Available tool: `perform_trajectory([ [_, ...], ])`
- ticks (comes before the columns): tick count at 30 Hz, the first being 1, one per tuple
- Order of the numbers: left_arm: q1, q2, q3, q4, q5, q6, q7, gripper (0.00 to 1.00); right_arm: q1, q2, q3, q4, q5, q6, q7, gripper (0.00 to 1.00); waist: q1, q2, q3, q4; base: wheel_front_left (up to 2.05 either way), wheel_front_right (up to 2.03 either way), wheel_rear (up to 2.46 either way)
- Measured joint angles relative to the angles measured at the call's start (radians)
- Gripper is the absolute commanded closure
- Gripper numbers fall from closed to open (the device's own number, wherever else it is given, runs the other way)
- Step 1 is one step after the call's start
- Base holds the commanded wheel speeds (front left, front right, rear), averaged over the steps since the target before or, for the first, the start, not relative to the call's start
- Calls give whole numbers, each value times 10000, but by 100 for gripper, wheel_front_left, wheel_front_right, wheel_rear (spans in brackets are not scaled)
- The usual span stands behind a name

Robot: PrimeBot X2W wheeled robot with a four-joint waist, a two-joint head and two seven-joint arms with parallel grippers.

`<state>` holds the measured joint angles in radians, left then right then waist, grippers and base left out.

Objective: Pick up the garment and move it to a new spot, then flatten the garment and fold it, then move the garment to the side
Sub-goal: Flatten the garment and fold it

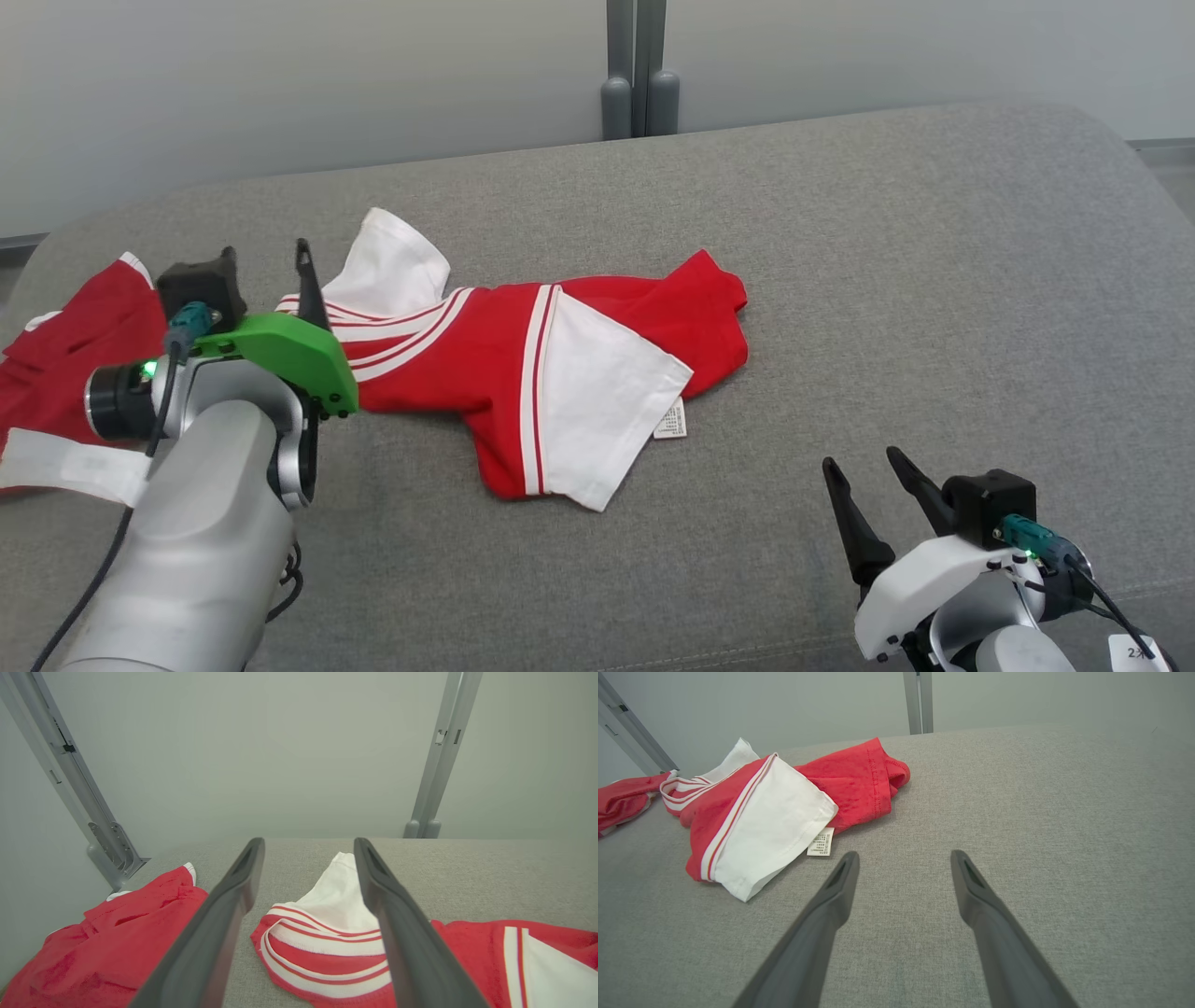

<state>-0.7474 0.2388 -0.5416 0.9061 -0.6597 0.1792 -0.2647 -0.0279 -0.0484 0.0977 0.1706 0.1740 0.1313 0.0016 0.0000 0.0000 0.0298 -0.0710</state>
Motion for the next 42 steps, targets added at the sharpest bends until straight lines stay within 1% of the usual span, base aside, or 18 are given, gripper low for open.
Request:
perform_trajectory([
  [3,14,-362,-539,90,161,-719,265,0,16,0,-27,12,0,0,0,0,0,0,-60,5,0,0,0],
  [5,90,-754,-999,86,272,-1246,616,0,25,0,-46,19,8,0,0,0,0,0,-90,24,0,0,0],
  [7,206,-1191,-1476,67,387,-1653,965,0,33,2,-36,31,50,0,0,0,0,0,-117,33,0,0,0],
  [9,313,-1452,-1885,0,454,-2006,1277,0,34,2,-23,36,71,0,-2,0,0,0,-126,31,0,0,0],
  [12,546,-1707,-2568,-107,625,-2291,1735,0,32,2,-6,38,81,0,-2,0,0,0,-104,6,0,0,0],
  [15,669,-1847,-3032,-245,723,-2303,1942,0,21,2,31,35,81,0,-2,0,0,0,-62,-88,0,0,0],
  [16,686,-1864,-3139,-267,748,-2247,1967,0,15,2,33,29,81,0,-2,0,0,1,-40,-131,0,0,0],
  [19,830,-1877,-3494,-276,811,-2134,2144,0,7,2,6,21,75,0,-2,0,0,0,47,-285,0,0,0],
  [20,830,-1877,-3494,-276,811,-2134,2144,0,7,2,6,21,75,0,-2,0,0,0,47,-285,0,0,0],
  [25,1067,-1900,-4176,-483,882,-2123,2286,0,-3,0,-38,-13,40,0,-2,0,0,0,257,-553,0,0,0],
  [28,1070,-1900,-4479,-477,882,-1900,2360,0,-65,-2,-48,-44,27,0,-2,0,0,0,410,-708,0,0,0],
  [32,1015,-1900,-4807,-186,982,-1434,2357,0,-175,0,-21,-86,6,0,-2,0,0,0,603,-900,0,0,0],
  [38,940,-1898,-5181,401,1018,-1214,2385,1,-191,0,19,-84,0,0,-19,0,0,0,803,-1143,0,0,0],
  [39,910,-1900,-5221,460,1016,-1177,2382,25,-192,0,23,-84,0,0,-21,0,0,0,831,-1171,0,0,0],
  [40,867,-1902,-5248,523,1011,-1175,2368,57,-195,0,31,-86,0,0,-25,0,0,0,858,-1195,0,0,0],
  [41,808,-1902,-5267,600,997,-1158,2357,75,-198,0,36,-86,0,0,-31,0,0,0,883,-1215,0,0,0],
  [42,770,-1902,-5290,662,991,-1120,2313,100,-198,0,38,-88,0,0,-31,0,0,0,906,-1231,0,0,0],
])
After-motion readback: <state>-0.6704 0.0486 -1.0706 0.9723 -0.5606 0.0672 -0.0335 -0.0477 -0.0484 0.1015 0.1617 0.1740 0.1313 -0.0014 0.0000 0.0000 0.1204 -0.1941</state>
